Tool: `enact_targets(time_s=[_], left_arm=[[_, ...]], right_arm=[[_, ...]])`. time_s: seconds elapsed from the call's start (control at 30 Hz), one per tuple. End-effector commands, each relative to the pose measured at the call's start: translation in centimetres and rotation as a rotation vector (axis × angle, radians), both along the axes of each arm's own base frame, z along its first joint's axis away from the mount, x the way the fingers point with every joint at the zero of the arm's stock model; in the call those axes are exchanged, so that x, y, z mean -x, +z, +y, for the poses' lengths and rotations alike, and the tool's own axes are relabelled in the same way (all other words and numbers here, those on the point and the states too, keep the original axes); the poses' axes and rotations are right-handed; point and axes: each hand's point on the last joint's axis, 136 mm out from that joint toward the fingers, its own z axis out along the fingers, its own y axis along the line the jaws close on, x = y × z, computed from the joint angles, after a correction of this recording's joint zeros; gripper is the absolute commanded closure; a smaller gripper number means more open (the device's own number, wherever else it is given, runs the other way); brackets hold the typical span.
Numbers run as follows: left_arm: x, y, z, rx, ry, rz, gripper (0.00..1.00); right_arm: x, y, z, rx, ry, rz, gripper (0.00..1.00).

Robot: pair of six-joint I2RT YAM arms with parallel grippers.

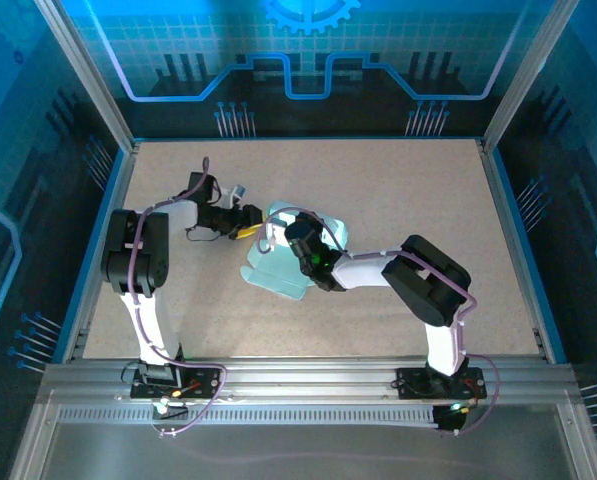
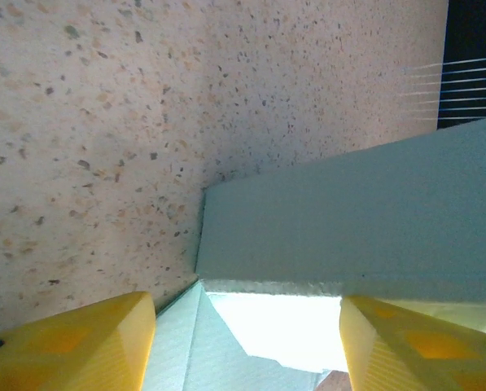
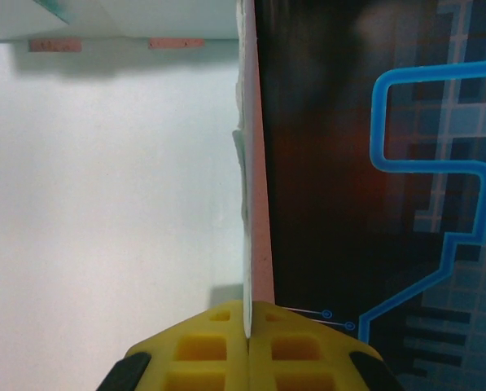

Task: Fold the paper box

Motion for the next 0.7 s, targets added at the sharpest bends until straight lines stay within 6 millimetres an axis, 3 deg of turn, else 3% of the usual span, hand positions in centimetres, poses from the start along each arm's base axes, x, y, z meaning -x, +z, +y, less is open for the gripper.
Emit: enact_targets(time_s=[0.0, 0.67], left_arm=[[-0.1, 1.2, -1.0, 0.007, -0.042, -0.055, 0.37], [1.4, 1.5, -1.2, 0.000, -0.075, -0.086, 0.25]], right_arm=[[-0.1, 0.7, 0.4, -0.026, 0.019, 0.022, 1.00], [0.1, -0.3, 0.2, -0.039, 0.007, 0.101, 1.00]])
